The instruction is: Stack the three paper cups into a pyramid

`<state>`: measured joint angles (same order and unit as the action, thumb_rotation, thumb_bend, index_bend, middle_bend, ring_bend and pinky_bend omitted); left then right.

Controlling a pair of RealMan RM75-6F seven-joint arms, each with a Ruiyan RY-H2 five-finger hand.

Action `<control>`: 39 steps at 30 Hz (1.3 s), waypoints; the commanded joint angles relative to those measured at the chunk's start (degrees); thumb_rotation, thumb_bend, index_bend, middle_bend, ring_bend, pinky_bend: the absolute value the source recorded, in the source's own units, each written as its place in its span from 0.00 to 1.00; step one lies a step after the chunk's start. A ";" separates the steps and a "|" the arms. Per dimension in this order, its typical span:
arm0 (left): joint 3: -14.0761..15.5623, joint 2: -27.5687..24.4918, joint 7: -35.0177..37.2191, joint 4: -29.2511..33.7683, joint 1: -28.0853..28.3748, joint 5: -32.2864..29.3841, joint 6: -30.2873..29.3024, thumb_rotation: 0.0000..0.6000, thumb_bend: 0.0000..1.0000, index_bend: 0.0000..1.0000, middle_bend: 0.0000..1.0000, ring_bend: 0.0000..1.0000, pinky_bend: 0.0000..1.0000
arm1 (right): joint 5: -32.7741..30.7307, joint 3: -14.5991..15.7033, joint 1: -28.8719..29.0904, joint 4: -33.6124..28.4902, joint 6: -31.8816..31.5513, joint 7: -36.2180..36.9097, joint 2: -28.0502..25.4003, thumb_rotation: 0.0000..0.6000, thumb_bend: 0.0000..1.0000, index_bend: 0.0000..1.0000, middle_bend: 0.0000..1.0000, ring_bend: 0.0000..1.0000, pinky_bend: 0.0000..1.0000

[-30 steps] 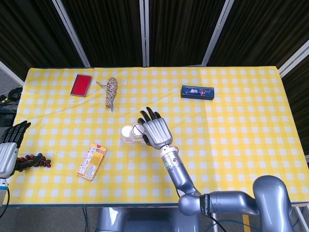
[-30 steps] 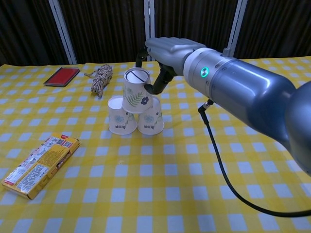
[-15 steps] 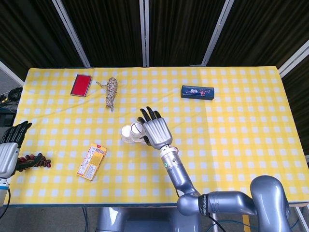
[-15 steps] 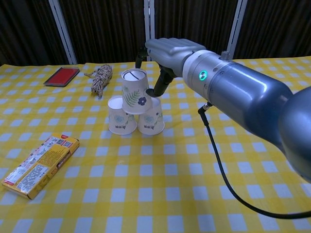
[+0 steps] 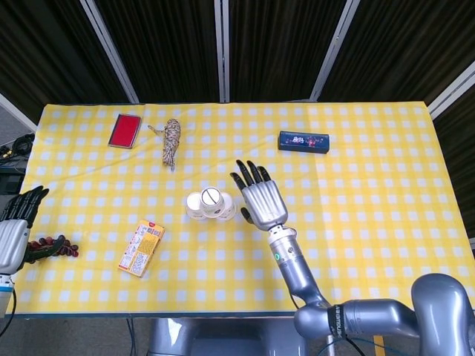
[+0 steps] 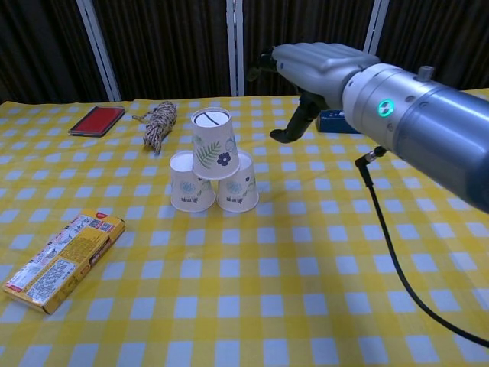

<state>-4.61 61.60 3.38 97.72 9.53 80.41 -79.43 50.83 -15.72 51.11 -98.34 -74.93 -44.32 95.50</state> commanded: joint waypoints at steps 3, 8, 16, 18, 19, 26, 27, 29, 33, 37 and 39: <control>0.35 0.41 -0.87 0.01 -0.38 0.65 -0.76 1.00 0.23 0.00 0.00 0.00 0.00 | 7.76 5.92 -7.16 -3.38 -3.50 6.70 -7.77 1.00 0.20 0.14 0.00 0.00 0.10; 1.07 1.35 -2.25 -0.41 -0.86 1.87 -1.69 1.00 0.23 0.00 0.00 0.00 0.00 | 16.23 12.14 -14.31 -2.09 -5.99 16.84 -14.73 1.00 0.20 0.09 0.00 0.00 0.05; 1.86 4.15 -5.14 -2.07 -1.88 3.47 -3.96 1.00 0.19 0.00 0.00 0.00 0.00 | 25.81 18.56 -25.23 7.80 -11.31 36.09 -18.73 1.00 0.19 0.05 0.00 0.00 0.00; 2.01 4.73 -5.40 -2.75 -2.32 3.80 -4.77 1.00 0.18 0.00 0.00 0.00 0.00 | 27.12 19.30 -27.38 10.30 -12.71 37.86 -18.70 1.00 0.19 0.05 0.00 0.00 0.00; 2.07 4.85 -5.41 -2.93 -2.44 3.85 -4.94 1.00 0.18 0.00 0.00 0.00 0.00 | 27.52 19.53 -27.99 10.90 -13.14 38.21 -18.65 1.00 0.18 0.04 0.00 0.00 0.00; 2.70 5.46 -4.69 -4.91 -3.16 4.41 -5.45 1.00 0.16 0.00 0.00 0.00 0.00 | 31.43 21.00 -32.61 15.02 -16.85 40.21 -18.07 1.00 0.18 0.04 0.00 0.00 0.00; 2.78 5.60 -4.46 -5.32 -3.33 4.67 -5.79 1.00 0.16 0.00 0.00 0.00 0.00 | 32.04 21.12 -33.25 15.55 -17.38 40.60 -17.96 1.00 0.18 0.04 0.00 0.00 0.00; 2.85 5.85 -4.14 -6.03 -3.76 5.15 -6.68 1.00 0.16 0.00 0.00 0.00 0.00 | 33.41 21.28 -34.46 16.62 -18.32 41.45 -17.75 1.00 0.18 0.04 0.00 0.00 0.00; 2.89 6.01 -3.85 -6.52 -4.55 5.97 -8.38 1.00 0.16 0.00 0.00 0.00 0.00 | 34.76 20.64 -35.69 17.27 -18.83 42.10 -17.90 1.00 0.18 0.04 0.00 0.00 0.00; 2.89 5.85 -3.83 -6.20 -5.00 6.53 -9.26 1.00 0.15 0.00 0.00 0.00 0.00 | 35.86 19.94 -36.77 16.83 -19.05 43.11 -18.66 1.00 0.18 0.04 0.00 0.00 0.00; 2.94 5.78 -3.90 -6.05 -5.06 6.69 -9.30 1.00 0.15 0.00 0.00 0.00 0.00 | 36.10 19.50 -37.22 16.54 -19.18 43.57 -18.97 1.00 0.18 0.04 0.00 0.00 0.00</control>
<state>-1.68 67.40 -0.52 91.65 4.49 87.09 -88.72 86.81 3.94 14.06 -81.67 -94.03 -0.90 76.68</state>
